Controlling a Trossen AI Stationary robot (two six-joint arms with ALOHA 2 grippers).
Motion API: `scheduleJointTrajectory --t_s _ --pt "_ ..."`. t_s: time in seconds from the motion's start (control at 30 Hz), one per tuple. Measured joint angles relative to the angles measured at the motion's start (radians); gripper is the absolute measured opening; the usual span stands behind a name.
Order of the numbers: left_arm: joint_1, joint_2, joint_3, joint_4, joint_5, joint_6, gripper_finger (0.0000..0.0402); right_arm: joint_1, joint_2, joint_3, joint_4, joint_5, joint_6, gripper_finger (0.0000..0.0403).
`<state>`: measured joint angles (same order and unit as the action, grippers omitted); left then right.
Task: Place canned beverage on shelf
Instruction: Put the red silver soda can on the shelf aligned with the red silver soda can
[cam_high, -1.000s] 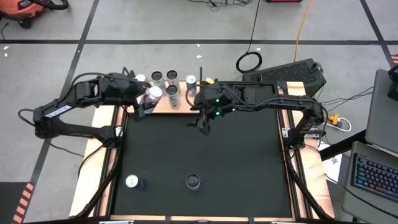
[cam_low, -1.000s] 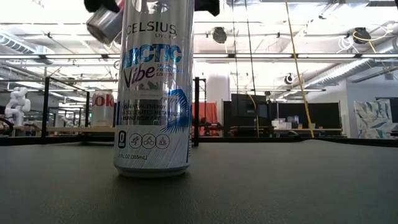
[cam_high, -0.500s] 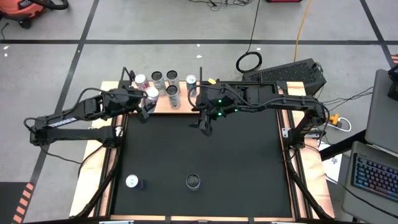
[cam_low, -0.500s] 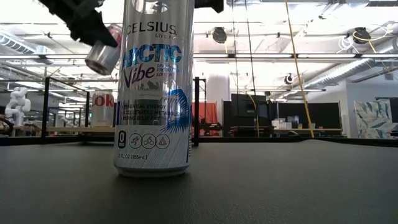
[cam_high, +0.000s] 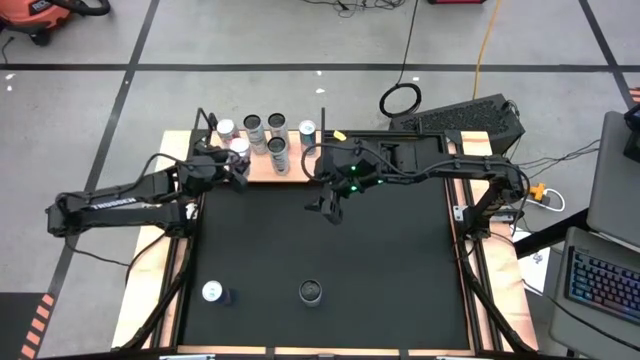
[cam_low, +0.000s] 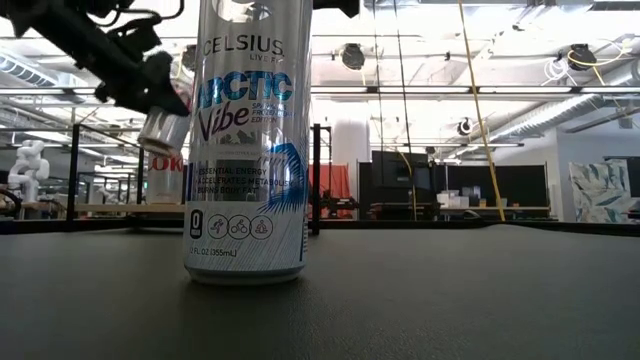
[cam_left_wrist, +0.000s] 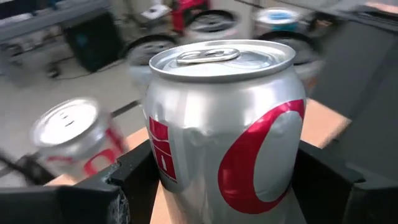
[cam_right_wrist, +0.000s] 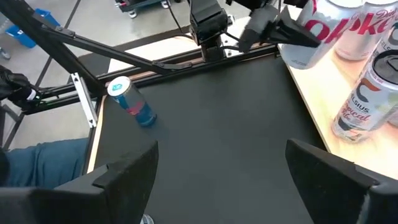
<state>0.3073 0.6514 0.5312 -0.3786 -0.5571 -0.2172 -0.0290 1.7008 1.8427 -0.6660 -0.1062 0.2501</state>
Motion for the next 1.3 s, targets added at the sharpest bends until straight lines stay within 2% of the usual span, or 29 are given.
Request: scheduleJointTrajectory --t_s 0.4,0.57,0.83,1.07,1.3 --pt "0.0 -0.007 -0.166 0.139 -0.229 -0.064 0.0287 0.005 0.0 0.0 0.0 0.0 -0.002 0.0329" --pt "0.0 -0.006 -0.229 0.169 -0.278 -0.075 0.0287 0.005 0.0 0.0 -0.001 0.0 -0.002 0.0329" --pt "0.0 -0.006 -0.354 0.38 -0.334 -0.077 0.0287 0.005 0.0 0.0 0.002 0.0 -0.001 0.0329" --pt "0.001 -0.006 -0.402 0.432 -0.424 -0.093 0.0289 0.005 0.0 0.0 0.002 0.0 -0.001 0.0329" --pt "0.0 -0.006 -0.409 0.428 -0.433 -0.092 0.0301 0.005 0.001 0.0 0.003 0.0 -0.001 0.0329"
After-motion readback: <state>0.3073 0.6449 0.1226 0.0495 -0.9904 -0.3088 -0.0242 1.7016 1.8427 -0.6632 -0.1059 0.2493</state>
